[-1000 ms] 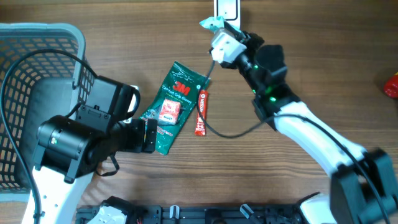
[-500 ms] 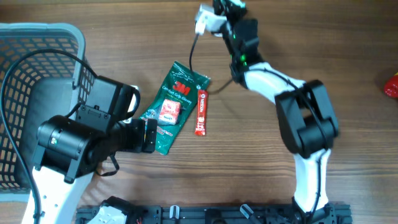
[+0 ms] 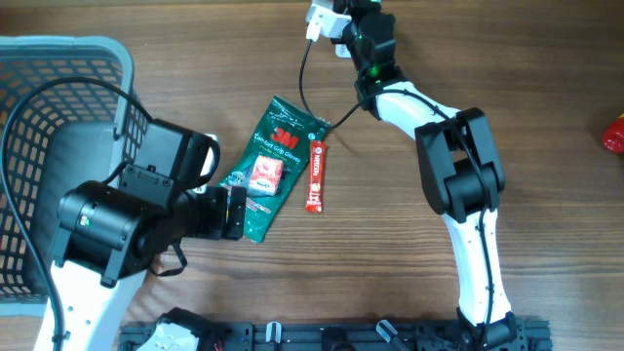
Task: Scan the item barcode
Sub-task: 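Carry the pouch to the right edge and release it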
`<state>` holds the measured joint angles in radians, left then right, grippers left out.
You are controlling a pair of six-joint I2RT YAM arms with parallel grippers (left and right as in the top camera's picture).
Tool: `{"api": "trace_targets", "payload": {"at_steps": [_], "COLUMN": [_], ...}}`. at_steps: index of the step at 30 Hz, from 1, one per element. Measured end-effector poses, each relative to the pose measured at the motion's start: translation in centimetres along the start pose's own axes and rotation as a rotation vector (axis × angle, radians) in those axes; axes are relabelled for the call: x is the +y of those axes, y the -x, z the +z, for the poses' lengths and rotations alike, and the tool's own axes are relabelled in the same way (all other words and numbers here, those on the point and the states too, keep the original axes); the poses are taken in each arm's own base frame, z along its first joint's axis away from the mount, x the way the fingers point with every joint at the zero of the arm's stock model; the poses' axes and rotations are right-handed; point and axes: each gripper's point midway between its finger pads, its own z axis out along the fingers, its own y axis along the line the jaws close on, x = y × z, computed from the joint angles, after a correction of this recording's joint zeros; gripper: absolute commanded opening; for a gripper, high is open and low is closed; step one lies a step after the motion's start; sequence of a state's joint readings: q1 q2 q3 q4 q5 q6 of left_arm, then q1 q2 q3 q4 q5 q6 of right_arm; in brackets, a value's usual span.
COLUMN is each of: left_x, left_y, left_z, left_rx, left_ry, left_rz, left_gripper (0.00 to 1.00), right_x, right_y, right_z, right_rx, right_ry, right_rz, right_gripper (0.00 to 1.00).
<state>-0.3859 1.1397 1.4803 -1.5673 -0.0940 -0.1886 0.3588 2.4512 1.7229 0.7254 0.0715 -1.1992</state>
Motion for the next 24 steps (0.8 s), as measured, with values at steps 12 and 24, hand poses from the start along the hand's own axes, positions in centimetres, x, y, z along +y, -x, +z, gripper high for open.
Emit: {"api": "trace_targets", "payload": {"at_steps": [12,24], "left_x": [0.0,0.0], "left_y": [0.0,0.0], "left_z": [0.0,0.0], "left_rx": [0.000,0.001], "left_ry": [0.000,-0.003], "left_rz": [0.000,-0.001], "left_gripper": [1.00,1.00], "right_x": [1.3,-18.1], "right_y": [-2.1,-19.5], "right_z": [-0.4,-14.0], "right_rx": [0.108,0.738], "right_ry": [0.099,0.053], "right_rz": [-0.013,0.411], "right_gripper": [0.04,0.04]}}
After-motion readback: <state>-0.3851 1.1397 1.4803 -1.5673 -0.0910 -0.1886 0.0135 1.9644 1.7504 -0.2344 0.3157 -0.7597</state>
